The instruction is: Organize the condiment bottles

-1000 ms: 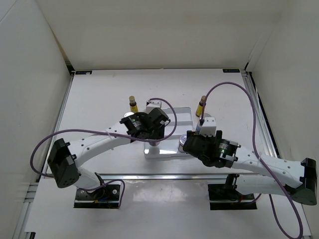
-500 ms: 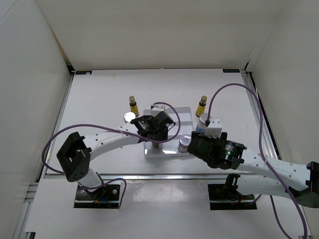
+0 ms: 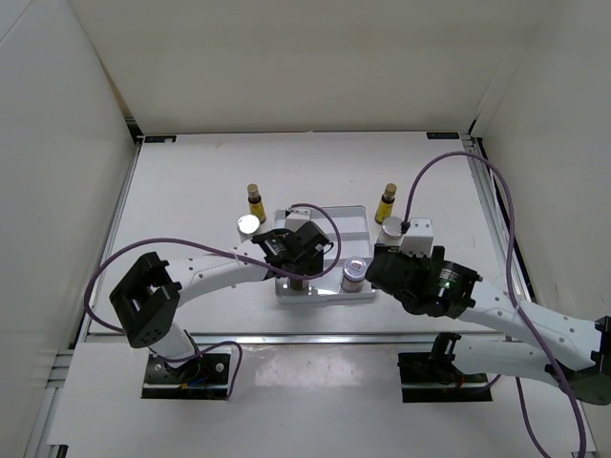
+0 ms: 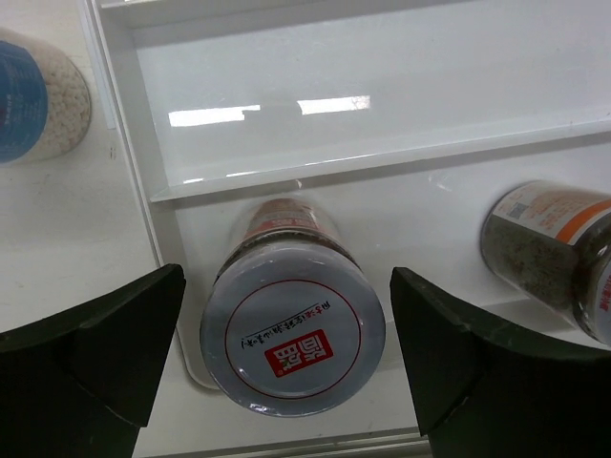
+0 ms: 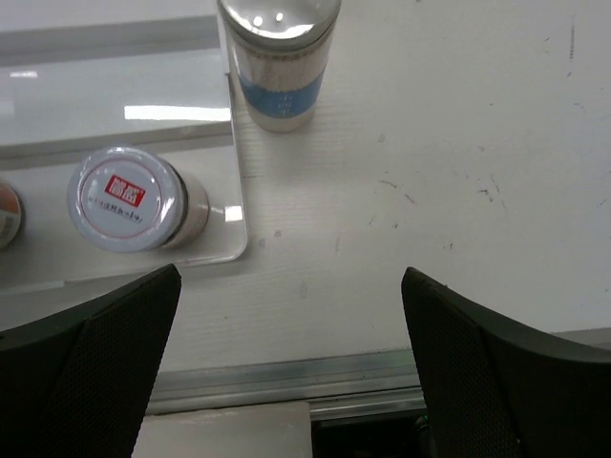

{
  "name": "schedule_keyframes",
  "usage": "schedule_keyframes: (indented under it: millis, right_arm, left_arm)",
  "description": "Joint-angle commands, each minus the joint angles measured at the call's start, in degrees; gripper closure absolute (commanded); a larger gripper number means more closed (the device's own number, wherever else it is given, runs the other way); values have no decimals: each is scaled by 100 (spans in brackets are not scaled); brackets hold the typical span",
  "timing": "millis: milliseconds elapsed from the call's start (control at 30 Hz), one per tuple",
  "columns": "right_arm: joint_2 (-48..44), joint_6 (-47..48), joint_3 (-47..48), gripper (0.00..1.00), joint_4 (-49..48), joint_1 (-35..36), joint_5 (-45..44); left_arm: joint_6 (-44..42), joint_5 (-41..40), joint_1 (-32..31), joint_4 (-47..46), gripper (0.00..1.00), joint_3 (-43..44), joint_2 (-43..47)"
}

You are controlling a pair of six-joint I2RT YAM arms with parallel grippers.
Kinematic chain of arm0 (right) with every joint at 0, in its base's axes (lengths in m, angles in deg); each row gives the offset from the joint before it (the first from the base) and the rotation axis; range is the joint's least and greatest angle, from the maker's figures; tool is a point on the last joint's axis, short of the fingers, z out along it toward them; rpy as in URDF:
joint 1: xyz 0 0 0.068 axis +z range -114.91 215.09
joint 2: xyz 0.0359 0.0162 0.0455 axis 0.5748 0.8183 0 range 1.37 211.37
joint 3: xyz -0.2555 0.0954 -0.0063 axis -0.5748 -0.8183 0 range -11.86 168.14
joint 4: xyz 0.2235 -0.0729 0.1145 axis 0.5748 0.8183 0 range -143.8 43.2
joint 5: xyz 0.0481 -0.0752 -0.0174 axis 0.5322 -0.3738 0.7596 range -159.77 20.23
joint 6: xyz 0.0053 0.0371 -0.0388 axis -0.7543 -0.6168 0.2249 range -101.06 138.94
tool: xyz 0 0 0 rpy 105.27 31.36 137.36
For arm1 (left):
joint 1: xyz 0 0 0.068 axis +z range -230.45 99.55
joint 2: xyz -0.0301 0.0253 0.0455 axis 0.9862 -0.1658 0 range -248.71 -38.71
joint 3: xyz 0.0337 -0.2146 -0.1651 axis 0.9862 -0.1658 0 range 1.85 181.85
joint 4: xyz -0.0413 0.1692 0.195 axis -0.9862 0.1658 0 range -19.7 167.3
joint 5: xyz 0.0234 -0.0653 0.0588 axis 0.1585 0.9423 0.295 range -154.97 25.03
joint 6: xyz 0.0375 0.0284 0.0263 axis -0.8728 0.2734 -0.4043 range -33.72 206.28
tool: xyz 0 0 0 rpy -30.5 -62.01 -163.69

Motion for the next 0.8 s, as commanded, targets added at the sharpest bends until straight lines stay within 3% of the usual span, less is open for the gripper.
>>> schedule_keyframes:
  millis: [0,200,400,567,767]
  right_arm:
    - [-8,731,448,0,-75,-343,-162]
    - [807,2690,905,0,-1287,-1869,1136]
    - [1792,3229,1441,0,-1736,-3049,2455]
    - [2399,3405,1705,0,-1904,-3770,3132]
    - [2699,3537,1689,3,-2088,-4079,3450]
  left_arm:
    - [-71,-70,-9,-103,0,58,199]
    - [-563,-70,-9,273,0,803,638]
    - [-1047,-376,-9,969,0,1683,1016]
    - [-1294,-597,481,1215,0,1492,1779]
    - [-1540,-404,1247,1321,0,798,2501]
